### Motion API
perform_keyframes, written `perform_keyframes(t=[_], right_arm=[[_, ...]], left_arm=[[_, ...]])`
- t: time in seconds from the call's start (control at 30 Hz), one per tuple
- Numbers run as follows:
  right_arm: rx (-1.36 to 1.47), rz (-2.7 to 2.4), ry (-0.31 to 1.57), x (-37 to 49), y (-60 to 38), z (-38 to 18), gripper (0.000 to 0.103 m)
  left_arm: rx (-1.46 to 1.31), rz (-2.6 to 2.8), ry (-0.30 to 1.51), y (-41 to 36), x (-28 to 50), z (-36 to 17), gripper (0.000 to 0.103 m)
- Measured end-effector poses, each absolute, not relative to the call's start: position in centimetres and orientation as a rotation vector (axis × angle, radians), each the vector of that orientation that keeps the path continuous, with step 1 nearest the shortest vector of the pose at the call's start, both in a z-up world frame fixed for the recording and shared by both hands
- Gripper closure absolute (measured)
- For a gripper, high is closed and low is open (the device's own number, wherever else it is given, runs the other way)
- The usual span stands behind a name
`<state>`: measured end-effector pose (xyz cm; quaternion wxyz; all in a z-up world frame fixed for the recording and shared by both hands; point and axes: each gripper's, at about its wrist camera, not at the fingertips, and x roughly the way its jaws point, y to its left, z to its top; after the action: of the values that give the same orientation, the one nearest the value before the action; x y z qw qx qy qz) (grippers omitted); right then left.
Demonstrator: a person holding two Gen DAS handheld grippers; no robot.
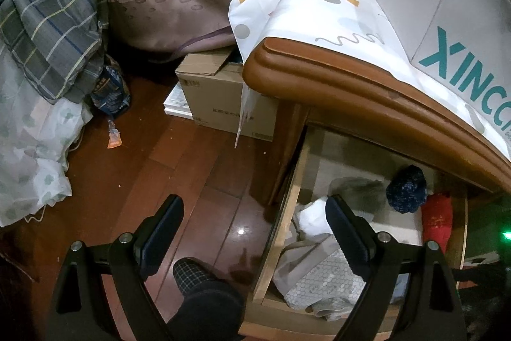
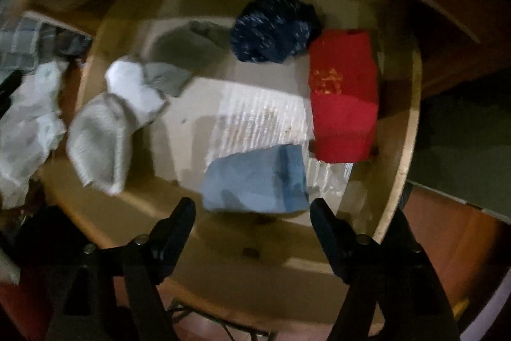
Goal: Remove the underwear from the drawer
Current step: 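Bring the right tool back down into the drawer, then grasp the light blue underwear with the right tool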
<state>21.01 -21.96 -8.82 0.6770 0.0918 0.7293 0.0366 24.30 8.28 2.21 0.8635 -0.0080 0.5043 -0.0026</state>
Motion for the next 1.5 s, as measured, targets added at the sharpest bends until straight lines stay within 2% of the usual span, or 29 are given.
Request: perform_keyframes(t=[0.13,0.5,0.9,1.27,1.5], right_arm=[[0.25,0.012,1.694,21.7,-21.8,-11.1,0.022],[0.139,0.062,1.845,23.8,-19.3,-15.4,0.021],[0.016,0.107,1.9,24.9,-17.9,-16.7,0.021],[-0.046,0.136,1.83,22.8,-15.7,-15.8,0.046],[-0.048,0.117,1.751,20.9,-16.6,-13.8,0.05]], left_arm=[[-0.022,-0.011,1.067,8.3,24.3,2.2,0.014],[0.003,-0.014,1.082,7.8,24.3,1.9,0.012],[0.007,-0.065,1.121,7.0,24.4,1.1,0.012],[0.035,-0.08,1.144,6.0,24.4,0.5,0.012],[0.04,-0.089,1.164,5.7,24.4,0.0,0.012]])
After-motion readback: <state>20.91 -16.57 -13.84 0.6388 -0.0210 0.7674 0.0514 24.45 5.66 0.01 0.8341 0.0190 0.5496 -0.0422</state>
